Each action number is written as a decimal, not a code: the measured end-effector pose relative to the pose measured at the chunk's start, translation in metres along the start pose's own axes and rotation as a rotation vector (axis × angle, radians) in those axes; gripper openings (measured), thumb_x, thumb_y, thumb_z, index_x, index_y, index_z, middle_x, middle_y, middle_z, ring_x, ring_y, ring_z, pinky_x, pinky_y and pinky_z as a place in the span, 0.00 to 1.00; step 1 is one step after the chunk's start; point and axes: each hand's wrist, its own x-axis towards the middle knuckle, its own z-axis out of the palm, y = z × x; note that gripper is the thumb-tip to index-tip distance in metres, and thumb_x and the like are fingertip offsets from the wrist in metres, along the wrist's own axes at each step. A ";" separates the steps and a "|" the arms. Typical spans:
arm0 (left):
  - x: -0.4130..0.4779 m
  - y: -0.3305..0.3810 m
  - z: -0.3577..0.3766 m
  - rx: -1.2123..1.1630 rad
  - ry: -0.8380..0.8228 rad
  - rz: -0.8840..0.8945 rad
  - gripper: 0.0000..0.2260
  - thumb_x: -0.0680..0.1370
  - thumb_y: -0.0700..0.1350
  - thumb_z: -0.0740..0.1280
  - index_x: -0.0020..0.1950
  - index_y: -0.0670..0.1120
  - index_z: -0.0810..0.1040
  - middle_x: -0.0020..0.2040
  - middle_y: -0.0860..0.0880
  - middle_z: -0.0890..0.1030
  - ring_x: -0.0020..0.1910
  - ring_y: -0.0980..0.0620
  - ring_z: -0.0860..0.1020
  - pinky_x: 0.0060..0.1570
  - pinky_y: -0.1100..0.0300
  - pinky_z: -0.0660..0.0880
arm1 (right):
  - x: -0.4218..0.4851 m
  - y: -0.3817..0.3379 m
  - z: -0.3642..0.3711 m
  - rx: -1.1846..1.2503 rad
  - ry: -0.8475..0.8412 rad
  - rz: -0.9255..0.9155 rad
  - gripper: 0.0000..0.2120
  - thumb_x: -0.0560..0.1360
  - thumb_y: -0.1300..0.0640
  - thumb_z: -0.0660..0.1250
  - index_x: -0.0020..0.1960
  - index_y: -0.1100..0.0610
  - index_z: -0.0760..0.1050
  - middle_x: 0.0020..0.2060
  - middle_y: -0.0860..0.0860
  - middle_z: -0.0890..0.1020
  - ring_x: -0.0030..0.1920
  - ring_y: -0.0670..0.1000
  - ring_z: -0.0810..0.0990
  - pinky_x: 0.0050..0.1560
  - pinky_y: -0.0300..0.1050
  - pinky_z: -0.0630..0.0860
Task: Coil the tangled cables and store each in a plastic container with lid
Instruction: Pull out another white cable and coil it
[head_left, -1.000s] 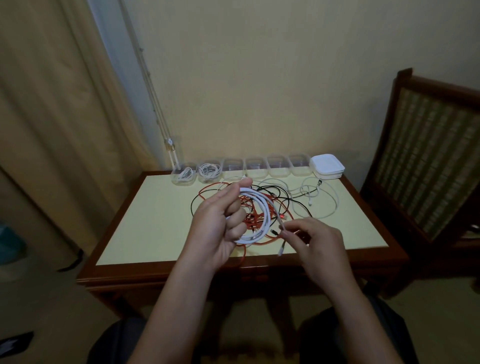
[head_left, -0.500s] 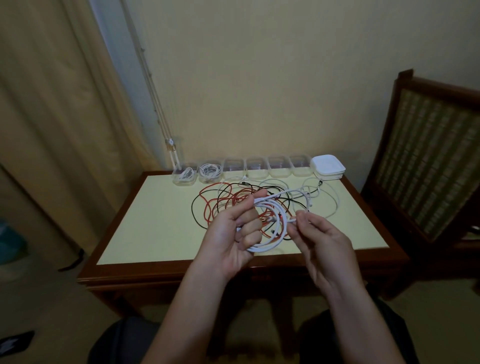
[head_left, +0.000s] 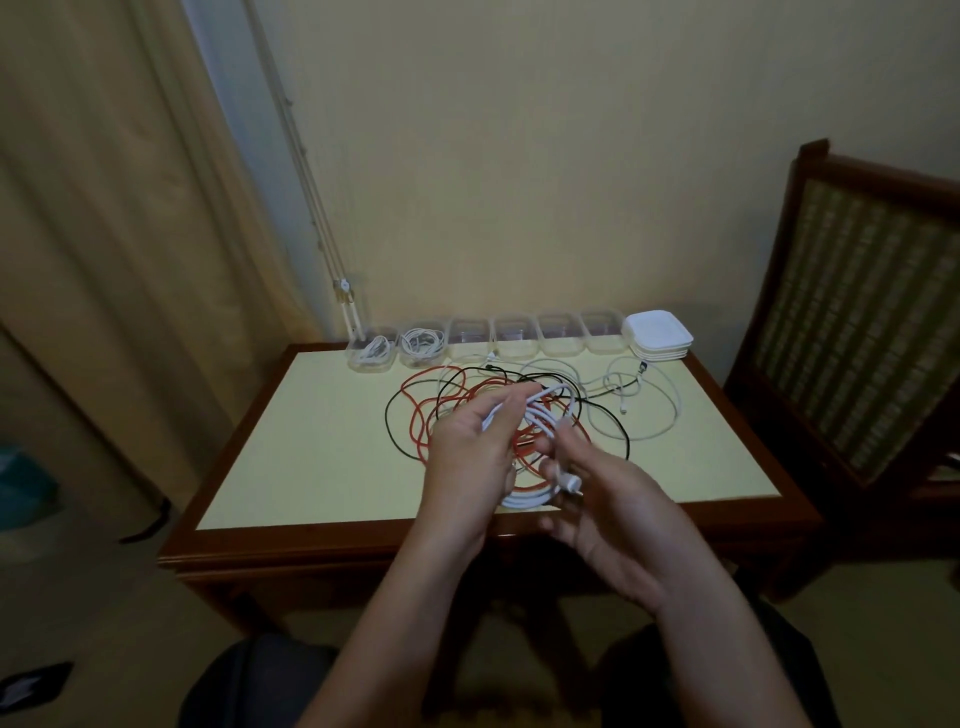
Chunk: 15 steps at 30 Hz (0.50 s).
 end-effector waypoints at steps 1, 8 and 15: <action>0.000 0.000 0.000 -0.012 -0.005 0.001 0.08 0.82 0.44 0.65 0.55 0.47 0.85 0.23 0.55 0.67 0.22 0.56 0.57 0.23 0.63 0.54 | -0.001 0.001 0.000 -0.058 -0.002 -0.041 0.14 0.75 0.54 0.73 0.56 0.61 0.81 0.42 0.55 0.83 0.42 0.51 0.82 0.40 0.47 0.74; 0.002 0.004 -0.007 -0.063 -0.042 -0.016 0.09 0.82 0.43 0.65 0.58 0.45 0.84 0.23 0.56 0.66 0.22 0.57 0.57 0.24 0.61 0.51 | -0.007 -0.005 -0.006 -0.451 0.095 -0.178 0.08 0.76 0.67 0.72 0.54 0.63 0.83 0.39 0.58 0.87 0.32 0.47 0.82 0.35 0.35 0.79; 0.014 0.019 -0.037 -0.239 -0.011 -0.036 0.12 0.81 0.41 0.64 0.60 0.38 0.82 0.32 0.49 0.51 0.27 0.54 0.50 0.23 0.63 0.48 | 0.006 -0.011 -0.032 -0.836 0.481 -0.488 0.06 0.77 0.61 0.72 0.52 0.55 0.85 0.35 0.46 0.87 0.38 0.42 0.85 0.43 0.36 0.81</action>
